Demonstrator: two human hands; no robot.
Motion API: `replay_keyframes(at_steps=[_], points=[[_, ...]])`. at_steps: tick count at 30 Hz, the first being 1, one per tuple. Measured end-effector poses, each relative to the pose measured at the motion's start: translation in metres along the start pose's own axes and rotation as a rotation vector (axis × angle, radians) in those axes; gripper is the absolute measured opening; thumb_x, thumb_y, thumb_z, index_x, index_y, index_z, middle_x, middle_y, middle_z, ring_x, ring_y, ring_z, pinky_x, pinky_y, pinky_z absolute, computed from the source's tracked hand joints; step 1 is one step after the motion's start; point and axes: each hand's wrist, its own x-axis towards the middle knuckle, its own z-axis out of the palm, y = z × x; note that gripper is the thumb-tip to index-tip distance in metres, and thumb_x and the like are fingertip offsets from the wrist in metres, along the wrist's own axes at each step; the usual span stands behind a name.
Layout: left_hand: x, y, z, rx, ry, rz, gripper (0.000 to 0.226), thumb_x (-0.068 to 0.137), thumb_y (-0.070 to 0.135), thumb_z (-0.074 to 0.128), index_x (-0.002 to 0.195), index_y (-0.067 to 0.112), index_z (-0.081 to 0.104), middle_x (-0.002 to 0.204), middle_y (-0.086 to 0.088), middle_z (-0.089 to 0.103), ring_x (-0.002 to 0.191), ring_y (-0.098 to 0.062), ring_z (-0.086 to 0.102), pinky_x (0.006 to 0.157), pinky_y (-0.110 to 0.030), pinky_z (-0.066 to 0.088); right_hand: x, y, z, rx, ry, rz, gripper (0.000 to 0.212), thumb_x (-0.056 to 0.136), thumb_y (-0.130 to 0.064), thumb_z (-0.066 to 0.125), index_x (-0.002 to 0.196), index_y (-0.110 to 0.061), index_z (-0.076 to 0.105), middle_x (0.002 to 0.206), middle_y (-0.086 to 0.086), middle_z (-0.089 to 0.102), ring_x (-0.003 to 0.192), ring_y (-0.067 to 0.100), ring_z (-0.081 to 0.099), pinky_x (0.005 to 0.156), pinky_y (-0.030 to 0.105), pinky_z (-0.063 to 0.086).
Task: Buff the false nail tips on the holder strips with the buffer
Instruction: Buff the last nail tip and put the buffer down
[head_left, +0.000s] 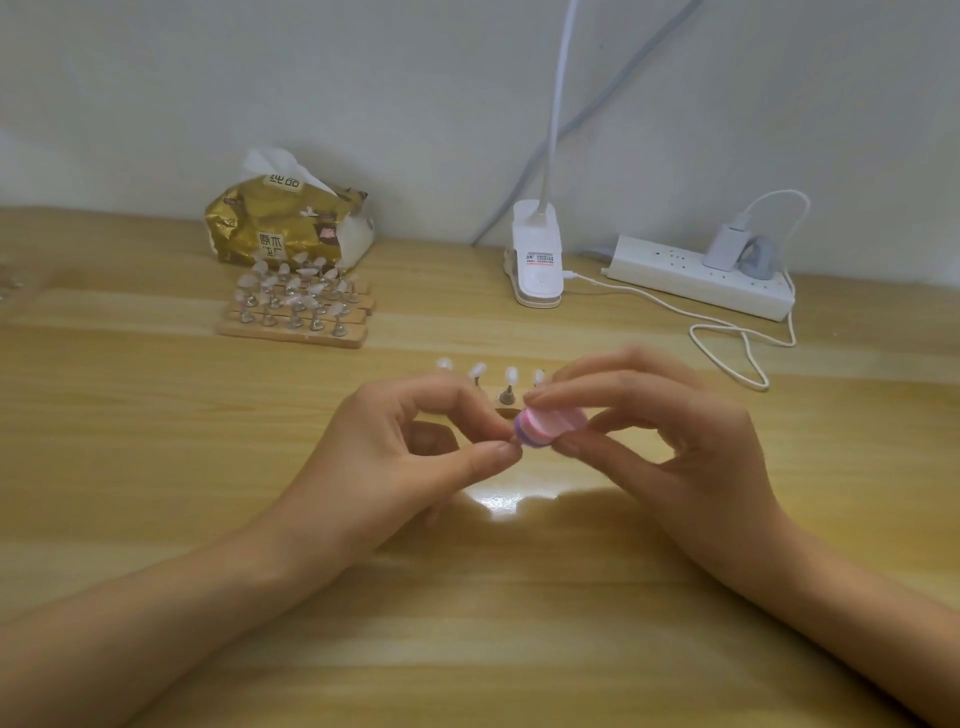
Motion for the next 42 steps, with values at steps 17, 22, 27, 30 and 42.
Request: replay_keyframes(at_steps=[17, 22, 27, 30, 42], points=[[0.000, -0.004, 0.000, 0.039, 0.001, -0.039, 0.021, 0.064, 0.039, 0.082, 0.064, 0.025, 0.067, 0.049, 0.006, 0.053, 0.039, -0.010, 0.041, 0.042, -0.018, 0.030, -0.001, -0.006, 0.003, -0.074, -0.016, -0.059, 0.020, 0.085, -0.007, 0.075, 0.105, -0.011, 0.076, 0.102, 0.001, 0.071, 0.094, 0.014, 0.068, 0.075, 0.032, 0.055], [0.002, -0.004, 0.000, 0.027, -0.014, -0.036, 0.017, 0.064, 0.037, 0.080, 0.064, 0.027, 0.067, 0.052, 0.011, 0.055, 0.039, -0.007, 0.042, 0.042, -0.017, 0.032, -0.002, -0.007, 0.003, -0.083, -0.046, -0.123, 0.017, 0.087, -0.011, 0.074, 0.103, -0.012, 0.076, 0.103, 0.001, 0.071, 0.095, 0.013, 0.068, 0.079, 0.025, 0.054], [0.001, -0.002, 0.000, 0.024, -0.014, -0.034, 0.018, 0.060, 0.042, 0.078, 0.063, 0.028, 0.068, 0.060, 0.011, 0.060, 0.041, -0.007, 0.044, 0.041, -0.020, 0.033, -0.005, -0.010, 0.012, -0.095, -0.116, -0.154, 0.013, 0.088, -0.013, 0.074, 0.100, -0.012, 0.077, 0.102, 0.001, 0.072, 0.094, 0.016, 0.068, 0.081, 0.029, 0.053], [0.001, -0.002, 0.000, 0.043, -0.007, -0.045, 0.020, 0.063, 0.039, 0.082, 0.065, 0.024, 0.068, 0.058, 0.007, 0.059, 0.040, -0.009, 0.043, 0.042, -0.020, 0.033, -0.003, -0.006, 0.004, -0.089, -0.055, -0.111, 0.015, 0.088, -0.010, 0.074, 0.102, -0.012, 0.076, 0.103, 0.001, 0.071, 0.095, 0.013, 0.067, 0.079, 0.025, 0.053], [0.001, -0.003, -0.001, 0.025, -0.016, -0.038, 0.022, 0.062, 0.043, 0.079, 0.065, 0.024, 0.068, 0.058, 0.007, 0.058, 0.039, -0.011, 0.043, 0.042, -0.021, 0.033, -0.001, -0.007, 0.005, -0.134, -0.048, -0.111, 0.015, 0.087, -0.010, 0.072, 0.101, -0.011, 0.076, 0.101, 0.002, 0.071, 0.091, 0.017, 0.067, 0.077, 0.029, 0.054]])
